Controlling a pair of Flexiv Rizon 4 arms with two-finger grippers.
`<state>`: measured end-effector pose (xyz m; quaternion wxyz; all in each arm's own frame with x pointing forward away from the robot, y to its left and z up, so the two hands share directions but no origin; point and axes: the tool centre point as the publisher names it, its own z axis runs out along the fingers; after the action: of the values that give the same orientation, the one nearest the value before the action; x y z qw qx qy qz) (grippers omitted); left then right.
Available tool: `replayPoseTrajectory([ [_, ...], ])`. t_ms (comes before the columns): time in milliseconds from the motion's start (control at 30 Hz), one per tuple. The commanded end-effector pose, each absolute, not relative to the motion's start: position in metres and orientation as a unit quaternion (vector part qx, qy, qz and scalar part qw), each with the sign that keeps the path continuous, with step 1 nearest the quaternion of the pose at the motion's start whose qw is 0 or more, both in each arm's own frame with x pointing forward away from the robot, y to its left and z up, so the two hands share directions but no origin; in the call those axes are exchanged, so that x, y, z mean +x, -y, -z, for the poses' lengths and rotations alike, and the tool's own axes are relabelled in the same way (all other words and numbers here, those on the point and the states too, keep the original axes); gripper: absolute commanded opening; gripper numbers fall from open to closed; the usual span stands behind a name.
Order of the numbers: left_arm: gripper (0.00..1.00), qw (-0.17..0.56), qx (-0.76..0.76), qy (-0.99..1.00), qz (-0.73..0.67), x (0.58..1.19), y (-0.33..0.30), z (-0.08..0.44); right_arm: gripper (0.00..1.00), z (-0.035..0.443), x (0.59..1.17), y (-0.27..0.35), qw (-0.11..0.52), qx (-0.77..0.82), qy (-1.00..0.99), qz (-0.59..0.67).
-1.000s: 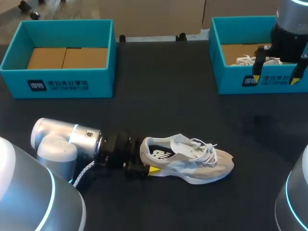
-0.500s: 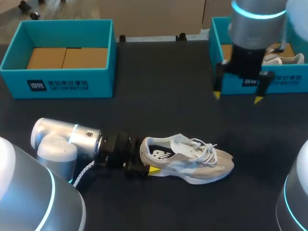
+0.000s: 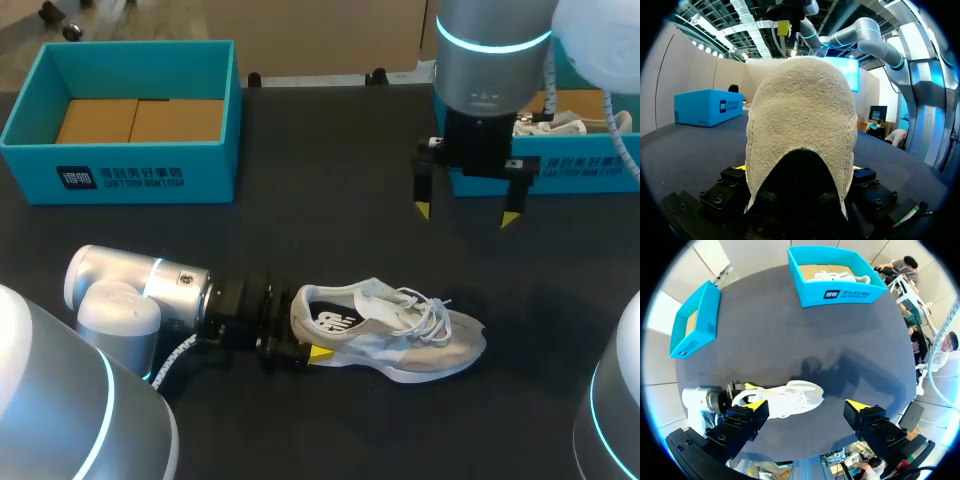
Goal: Take the shoe out of the shoebox, open the shoe tongue, remove and reinsert the insole, then place the shoe into the shoebox
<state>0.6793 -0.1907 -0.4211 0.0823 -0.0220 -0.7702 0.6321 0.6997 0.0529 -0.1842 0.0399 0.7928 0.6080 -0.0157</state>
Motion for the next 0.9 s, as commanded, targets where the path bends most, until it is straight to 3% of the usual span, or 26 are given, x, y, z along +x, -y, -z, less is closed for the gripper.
replayPoseTrajectory([
  [33,0.00,0.083,-0.022,0.770,-0.632,0.680,0.192,0.425,1.00,0.185,0.700,-0.053,0.040,0.793,-0.608,0.016],
  [167,0.00,0.083,-0.022,0.770,-0.632,0.680,0.192,0.425,1.00,0.185,0.700,-0.053,0.040,0.793,-0.608,0.016],
  [700,0.00,0.083,-0.022,0.770,-0.632,0.680,0.192,0.425,1.00,0.232,0.659,-0.147,0.049,0.784,-0.619,0.025],
  [900,0.00,0.083,-0.022,0.770,-0.632,0.680,0.192,0.425,1.00,0.236,0.660,-0.150,0.053,0.781,-0.621,0.042],
])
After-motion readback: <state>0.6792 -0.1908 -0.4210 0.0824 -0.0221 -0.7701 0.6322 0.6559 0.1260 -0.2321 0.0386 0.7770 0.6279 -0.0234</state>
